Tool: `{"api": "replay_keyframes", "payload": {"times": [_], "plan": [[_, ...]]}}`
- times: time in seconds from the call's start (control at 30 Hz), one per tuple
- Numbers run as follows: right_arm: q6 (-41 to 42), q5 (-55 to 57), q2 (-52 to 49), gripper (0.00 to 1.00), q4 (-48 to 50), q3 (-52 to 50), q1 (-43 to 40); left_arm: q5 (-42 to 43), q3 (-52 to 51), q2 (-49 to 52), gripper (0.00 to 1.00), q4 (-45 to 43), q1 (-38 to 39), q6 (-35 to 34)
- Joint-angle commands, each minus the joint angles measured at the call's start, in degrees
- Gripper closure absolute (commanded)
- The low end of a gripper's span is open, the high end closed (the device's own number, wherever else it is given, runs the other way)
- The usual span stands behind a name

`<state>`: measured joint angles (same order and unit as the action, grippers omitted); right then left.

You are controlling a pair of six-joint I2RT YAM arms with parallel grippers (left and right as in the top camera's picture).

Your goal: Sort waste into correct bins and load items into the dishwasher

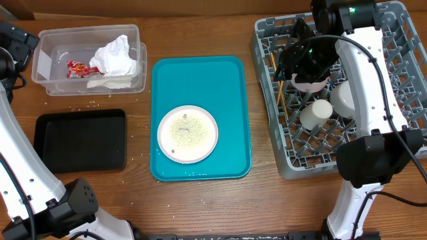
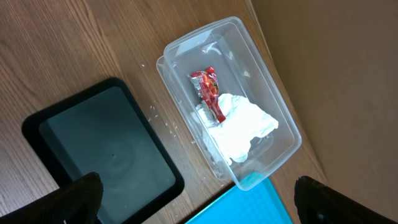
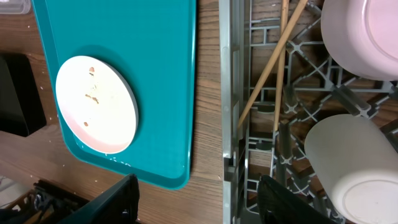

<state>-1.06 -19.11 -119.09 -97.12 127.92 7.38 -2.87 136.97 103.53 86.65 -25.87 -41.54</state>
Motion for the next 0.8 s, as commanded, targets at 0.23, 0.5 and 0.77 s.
{"api": "replay_keyframes", "payload": {"times": [0.23, 0.5, 0.77], "plan": [[0.3, -0.5, 2.4, 0.37, 0.1, 1.6, 0.1, -0.7, 0.0, 0.4, 0.00, 0.0, 0.4, 0.9], [0.9, -3.0, 2.4, 0.37, 0.4, 1.6, 0.1, -0.7, 0.0, 0.4, 0.00, 0.0, 0.4, 0.9], [0.9, -3.1, 2.4, 0.38, 0.8, 1.6, 0.1, -0.7, 0.0, 0.4, 0.00, 0.0, 0.4, 0.9]]}}
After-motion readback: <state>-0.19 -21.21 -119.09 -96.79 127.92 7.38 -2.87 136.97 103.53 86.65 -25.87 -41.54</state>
